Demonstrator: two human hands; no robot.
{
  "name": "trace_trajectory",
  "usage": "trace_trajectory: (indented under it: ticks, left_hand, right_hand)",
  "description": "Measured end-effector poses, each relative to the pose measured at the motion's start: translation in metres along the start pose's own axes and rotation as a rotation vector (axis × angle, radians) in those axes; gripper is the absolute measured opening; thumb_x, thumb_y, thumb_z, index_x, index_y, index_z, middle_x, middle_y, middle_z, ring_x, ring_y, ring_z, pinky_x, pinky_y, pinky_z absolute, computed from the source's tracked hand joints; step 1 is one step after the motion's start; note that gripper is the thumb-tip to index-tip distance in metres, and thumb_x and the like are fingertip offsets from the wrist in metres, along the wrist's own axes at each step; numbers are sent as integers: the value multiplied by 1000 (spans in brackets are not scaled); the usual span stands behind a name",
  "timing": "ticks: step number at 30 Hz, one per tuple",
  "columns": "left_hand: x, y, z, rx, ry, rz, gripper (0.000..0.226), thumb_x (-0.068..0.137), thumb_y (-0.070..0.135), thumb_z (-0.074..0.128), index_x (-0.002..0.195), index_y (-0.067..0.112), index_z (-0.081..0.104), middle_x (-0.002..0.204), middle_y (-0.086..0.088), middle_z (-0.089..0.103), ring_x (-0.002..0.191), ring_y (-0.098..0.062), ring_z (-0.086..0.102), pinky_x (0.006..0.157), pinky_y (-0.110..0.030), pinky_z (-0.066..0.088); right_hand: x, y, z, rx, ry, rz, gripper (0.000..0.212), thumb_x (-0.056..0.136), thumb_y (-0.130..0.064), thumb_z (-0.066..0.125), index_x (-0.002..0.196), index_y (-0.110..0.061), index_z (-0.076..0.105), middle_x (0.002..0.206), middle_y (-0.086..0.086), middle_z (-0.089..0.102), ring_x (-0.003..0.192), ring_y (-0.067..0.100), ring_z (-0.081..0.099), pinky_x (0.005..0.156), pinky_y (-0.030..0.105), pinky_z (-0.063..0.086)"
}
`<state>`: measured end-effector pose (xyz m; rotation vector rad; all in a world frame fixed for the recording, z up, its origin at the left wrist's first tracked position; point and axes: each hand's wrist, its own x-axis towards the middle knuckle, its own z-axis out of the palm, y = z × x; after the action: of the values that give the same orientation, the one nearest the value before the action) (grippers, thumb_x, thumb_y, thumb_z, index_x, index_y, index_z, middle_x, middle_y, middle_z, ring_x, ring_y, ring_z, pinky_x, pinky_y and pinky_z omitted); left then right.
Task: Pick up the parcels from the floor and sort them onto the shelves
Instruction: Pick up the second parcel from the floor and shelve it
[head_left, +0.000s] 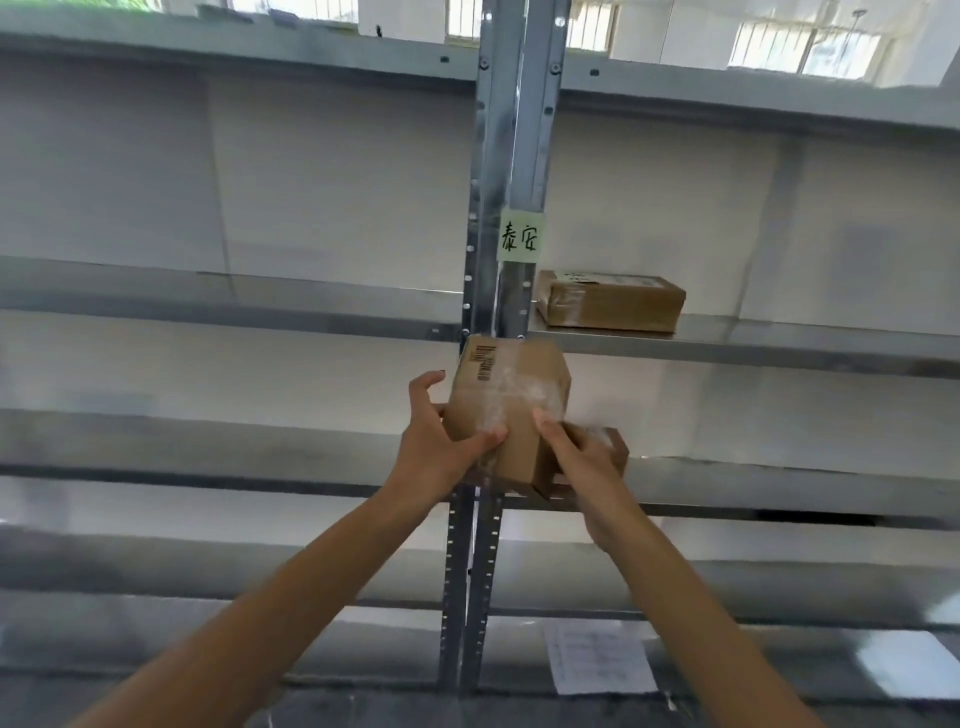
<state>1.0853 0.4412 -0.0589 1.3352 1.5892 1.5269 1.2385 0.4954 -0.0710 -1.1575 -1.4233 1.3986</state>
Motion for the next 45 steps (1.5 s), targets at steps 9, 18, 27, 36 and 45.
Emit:
trace_trajectory:
  ticks: [9,18,27,36,45]
  left_hand:
    - [-12,-12,-119,30,110,-17,77,74,32,75,135,29,28,132,-2,49,91,-10,55,60,-16,51]
    - [-36,-20,-210,89,253,19,58,79,37,69,130,27,44,122,7,55,96,-9,56,61,-9,48]
    - [-41,-28,-238,108,336,-18,51,84,33,64,130,20,49,130,1,56,113,-17,55,93,-40,53]
    - [-25,-40,-261,-211,160,-186,56,82,44,58,128,30,29,130,-6,51,110,-25,58,95,-40,52]
    - [-33,-61,-314,-265,196,-257,80,60,57,66,126,35,27,113,4,55,98,-17,63,69,-22,56]
  right_hand:
    - [-23,-10,107,124,-166,3,76,69,-59,61,132,-18,48,122,8,60,111,25,58,97,47,49]
    - [-40,-18,199,249,-265,-20,46,88,-57,44,122,-27,52,117,6,62,107,24,59,75,36,55]
    - [-27,-17,242,215,-338,-13,48,92,-54,37,128,-23,45,123,7,56,109,25,55,77,36,52]
    - [0,-24,269,222,-428,-16,36,93,-52,38,119,-28,45,115,-1,57,100,20,59,83,37,53]
    - [-4,-27,324,177,-487,6,50,92,-54,38,130,-23,44,127,7,55,113,29,56,95,52,49]
